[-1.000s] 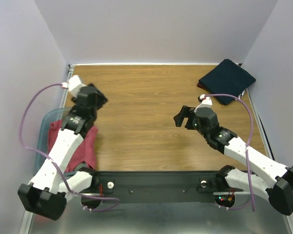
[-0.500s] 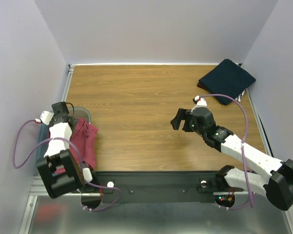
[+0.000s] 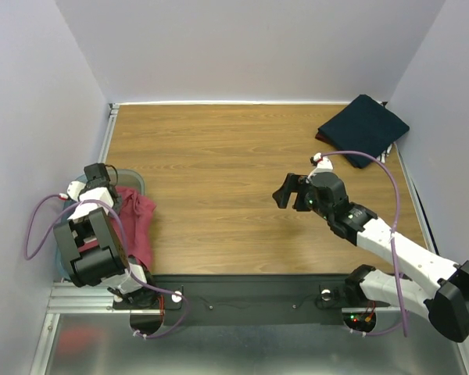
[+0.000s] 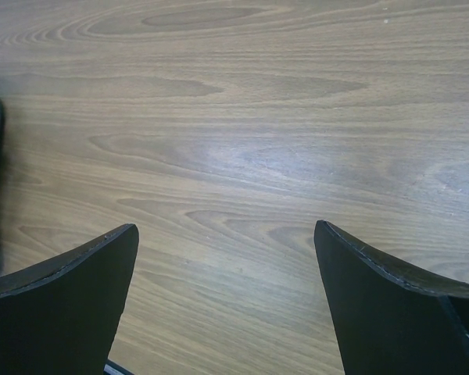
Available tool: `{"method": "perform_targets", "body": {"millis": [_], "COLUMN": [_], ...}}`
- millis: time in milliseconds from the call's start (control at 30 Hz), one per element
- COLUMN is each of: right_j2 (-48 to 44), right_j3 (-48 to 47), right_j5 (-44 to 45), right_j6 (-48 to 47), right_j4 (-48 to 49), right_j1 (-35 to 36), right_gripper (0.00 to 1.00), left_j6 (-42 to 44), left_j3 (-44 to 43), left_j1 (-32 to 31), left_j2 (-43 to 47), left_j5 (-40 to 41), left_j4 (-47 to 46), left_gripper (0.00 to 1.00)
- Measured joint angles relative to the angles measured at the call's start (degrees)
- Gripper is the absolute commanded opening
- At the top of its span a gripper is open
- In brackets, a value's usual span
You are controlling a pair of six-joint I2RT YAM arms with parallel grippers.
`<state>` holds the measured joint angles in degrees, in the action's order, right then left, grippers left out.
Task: Fold and stack the tank tops
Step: Grab the tank top from the pile, then move the tank top to the center of the board
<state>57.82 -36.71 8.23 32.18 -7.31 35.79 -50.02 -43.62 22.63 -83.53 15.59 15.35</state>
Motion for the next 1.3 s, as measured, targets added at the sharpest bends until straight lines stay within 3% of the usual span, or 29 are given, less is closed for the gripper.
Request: {"method": "perform_targets", "body": {"millis": [233,367,467,567,667,900,933,1000,1067,1167,1300], "right_j2": [0.6,2.1,2.6,2.6,2.4,-1.5,-2.2,-3.6,-4.3,-4.7,-4.5], "right_j3": [-0.1,-1.4,-3.0,-4.5,-6.4,-9.9,-10.1,-10.2,-10.2,-9.3,-5.0], "right_j5": [-1.5,-2.3,-2.5,-2.2,-0.6,6.7,7.8,9.7,11.1,12.4,12.9], "right_j6": [0.0,0.0,-0.1,-0.3,-0.5,-0.8,-0.9,-0.9,-0.8,-0.3,0.9], "right_j4": [-0.1,-0.4,-0.4,-0.4,-0.7,-1.7,-1.8,-1.9,-2.2,-2.4,-3.0], "right_j1": [0.0,0.0,0.0,0.0,0.0,0.0,0.0,0.0,0.0,0.0,0.0], "right_gripper": [1.00,1.00,1.00,1.00,1.00,1.00,1.00,1.00,1.00,1.00,1.00], "left_j6": [4.0,7.2,9.5,11.1,12.3,13.8,13.8,13.4,11.7,8.2,4.6], "left_j3": [-4.5,-11.8,-22.4,-31.7,-40.0,-47.1,-45.8,-40.9,-31.5,-11.6,6.5], "left_j1": [0.3,-0.2,-2.8,-10.0,-21.6,-47.6,-50.9,-54.4,-56.9,-58.9,-59.7], "left_j2": [4.3,12.6,18.9,21.1,21.0,17.9,17.7,18.4,20.3,23.2,23.1], "left_j5": [-1.9,-4.3,-6.4,-7.0,-6.5,-2.0,-1.3,-0.8,-0.9,-2.3,-4.5], "left_j4": [3.9,5.6,5.8,5.9,5.6,5.7,4.8,2.2,-1.0,-7.8,-10.2], "left_gripper": [0.00,0.00,0.00,0.00,0.00,0.00,0.00,0.11,0.29,0.43,0.51]}}
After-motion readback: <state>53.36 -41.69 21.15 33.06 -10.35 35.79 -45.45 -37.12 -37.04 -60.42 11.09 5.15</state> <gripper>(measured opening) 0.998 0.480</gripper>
